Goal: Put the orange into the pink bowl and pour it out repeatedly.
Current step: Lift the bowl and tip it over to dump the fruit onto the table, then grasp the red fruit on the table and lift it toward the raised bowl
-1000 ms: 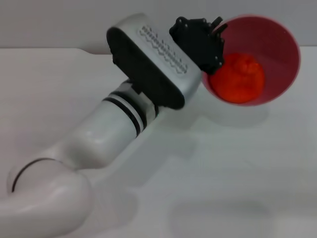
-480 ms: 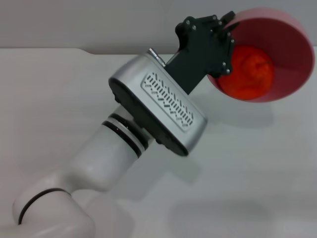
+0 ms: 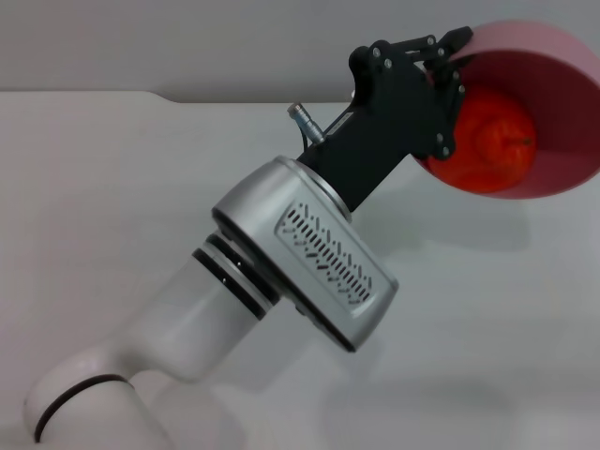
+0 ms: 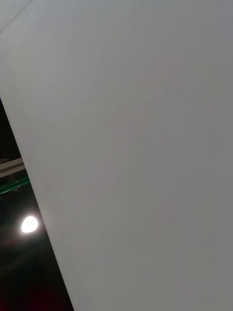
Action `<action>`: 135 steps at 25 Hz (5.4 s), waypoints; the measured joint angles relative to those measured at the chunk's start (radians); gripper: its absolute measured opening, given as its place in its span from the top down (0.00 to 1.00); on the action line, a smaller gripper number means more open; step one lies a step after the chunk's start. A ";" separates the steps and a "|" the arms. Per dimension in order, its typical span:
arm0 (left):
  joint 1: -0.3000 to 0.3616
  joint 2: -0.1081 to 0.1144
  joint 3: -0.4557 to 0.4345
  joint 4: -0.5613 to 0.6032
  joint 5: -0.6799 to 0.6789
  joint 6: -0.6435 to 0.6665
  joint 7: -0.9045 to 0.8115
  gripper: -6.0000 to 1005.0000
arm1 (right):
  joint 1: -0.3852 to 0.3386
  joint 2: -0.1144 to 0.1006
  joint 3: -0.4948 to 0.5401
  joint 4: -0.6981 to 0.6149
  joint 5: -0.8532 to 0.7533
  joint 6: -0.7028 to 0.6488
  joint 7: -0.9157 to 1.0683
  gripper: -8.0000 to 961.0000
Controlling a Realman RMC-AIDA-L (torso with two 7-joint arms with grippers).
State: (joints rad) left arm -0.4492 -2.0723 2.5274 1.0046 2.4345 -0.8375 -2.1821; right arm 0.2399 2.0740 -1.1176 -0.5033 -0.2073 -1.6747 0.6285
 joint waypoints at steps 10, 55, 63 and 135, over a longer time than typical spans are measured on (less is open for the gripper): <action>0.007 0.000 0.022 -0.016 0.010 -0.073 0.064 0.95 | 0.007 0.000 -0.026 0.000 0.000 -0.001 0.000 0.45; -0.081 0.009 -0.257 -0.002 0.000 0.386 -0.440 0.95 | 0.019 0.000 -0.066 0.011 0.000 -0.013 0.001 0.45; -0.167 0.006 -0.442 0.088 -0.014 0.824 -0.600 0.95 | 0.020 -0.001 -0.066 0.027 0.000 -0.013 0.002 0.45; -0.322 0.110 -1.425 -0.159 -0.147 2.149 -0.113 0.95 | 0.392 -0.004 0.018 -0.446 -2.168 0.151 1.266 0.47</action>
State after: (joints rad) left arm -0.7709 -1.9620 1.1027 0.8452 2.2873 1.3110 -2.2950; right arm 0.6315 2.0695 -1.0999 -0.9497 -2.3758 -1.5240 1.8948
